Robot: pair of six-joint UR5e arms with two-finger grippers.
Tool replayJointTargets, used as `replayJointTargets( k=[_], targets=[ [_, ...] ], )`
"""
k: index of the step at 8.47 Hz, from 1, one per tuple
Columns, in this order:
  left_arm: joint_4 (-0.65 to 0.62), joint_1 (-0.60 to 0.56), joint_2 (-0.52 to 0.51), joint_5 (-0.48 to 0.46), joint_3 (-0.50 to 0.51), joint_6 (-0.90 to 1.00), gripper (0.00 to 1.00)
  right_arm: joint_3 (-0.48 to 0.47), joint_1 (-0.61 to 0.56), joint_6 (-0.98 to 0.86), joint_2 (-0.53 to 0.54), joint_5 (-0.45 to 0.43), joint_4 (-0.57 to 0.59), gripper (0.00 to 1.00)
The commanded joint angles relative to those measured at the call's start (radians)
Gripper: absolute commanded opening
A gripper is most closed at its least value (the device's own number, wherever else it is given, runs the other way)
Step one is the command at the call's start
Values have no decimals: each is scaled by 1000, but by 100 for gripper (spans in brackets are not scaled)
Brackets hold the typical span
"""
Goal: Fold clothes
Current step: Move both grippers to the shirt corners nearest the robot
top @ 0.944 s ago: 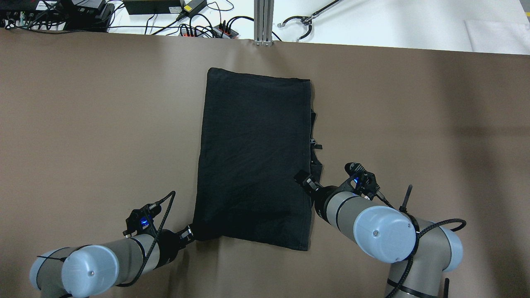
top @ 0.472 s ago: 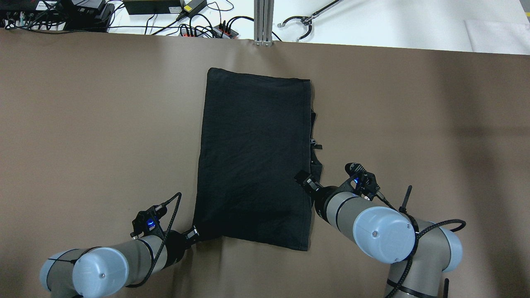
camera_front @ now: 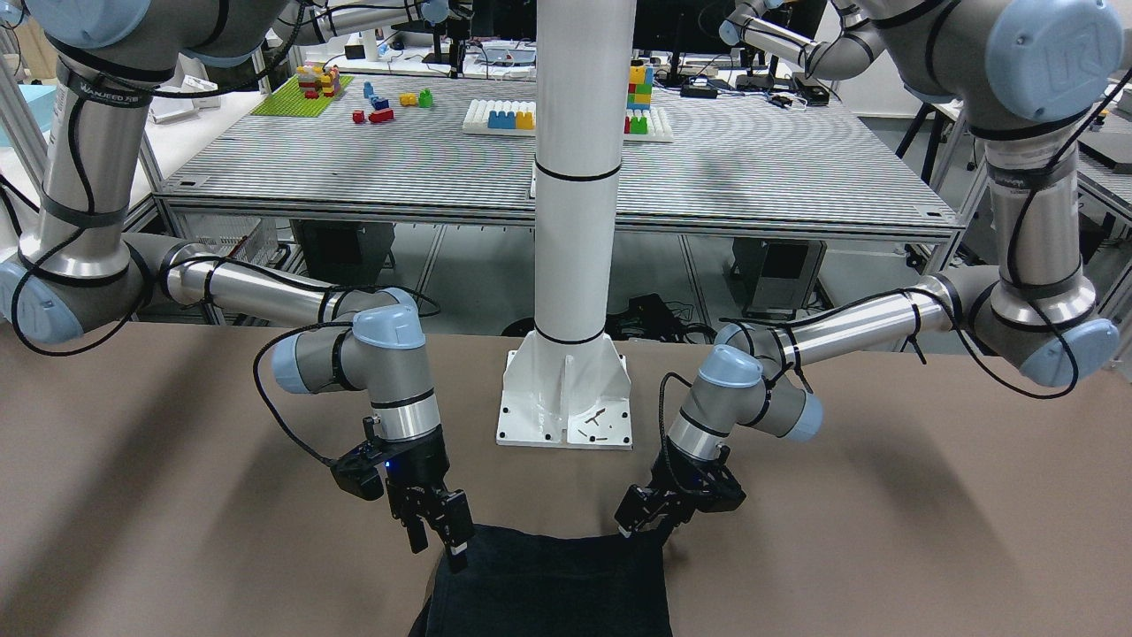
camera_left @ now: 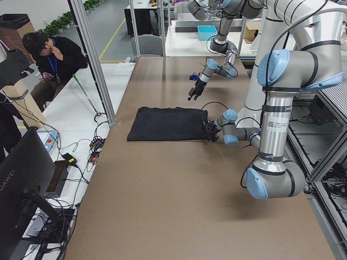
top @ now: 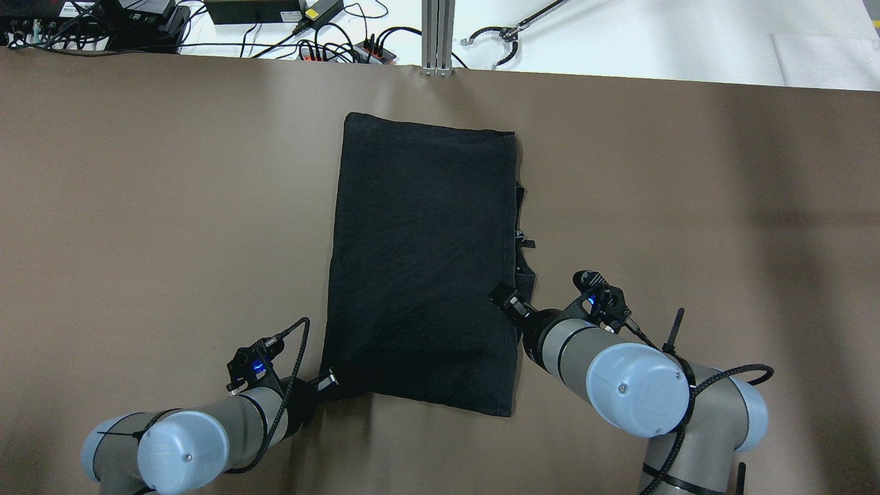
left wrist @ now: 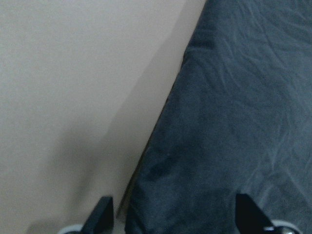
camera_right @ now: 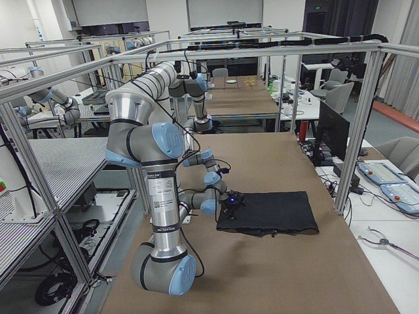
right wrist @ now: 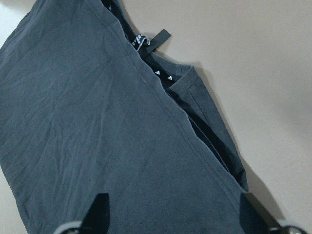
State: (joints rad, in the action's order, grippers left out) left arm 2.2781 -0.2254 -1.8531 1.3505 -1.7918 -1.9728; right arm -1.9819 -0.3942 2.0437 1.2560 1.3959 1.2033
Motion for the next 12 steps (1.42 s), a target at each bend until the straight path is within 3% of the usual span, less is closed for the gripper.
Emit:
replayJointTargets(
  k=[1, 2, 5, 10, 11, 12],
  targets=[
    [0, 1, -3, -1, 3, 2, 16, 0, 9, 1, 2, -2, -1, 94],
    [0, 0, -2, 2, 3, 11, 0, 2, 12, 1, 2, -8, 1, 94],
    [0, 0, -2, 2, -1, 12, 0, 14, 40, 0, 25, -27, 1, 94],
    [0, 0, -3, -2, -1, 12, 0, 178, 89, 1, -10, -77, -1, 91],
    [0, 0, -2, -2, -1, 12, 0, 189, 89, 1, -26, -78, -1, 89],
    [0, 0, -3, -2, 0, 12, 0, 195, 90, 36, -39, -95, -1, 79]
  ],
)
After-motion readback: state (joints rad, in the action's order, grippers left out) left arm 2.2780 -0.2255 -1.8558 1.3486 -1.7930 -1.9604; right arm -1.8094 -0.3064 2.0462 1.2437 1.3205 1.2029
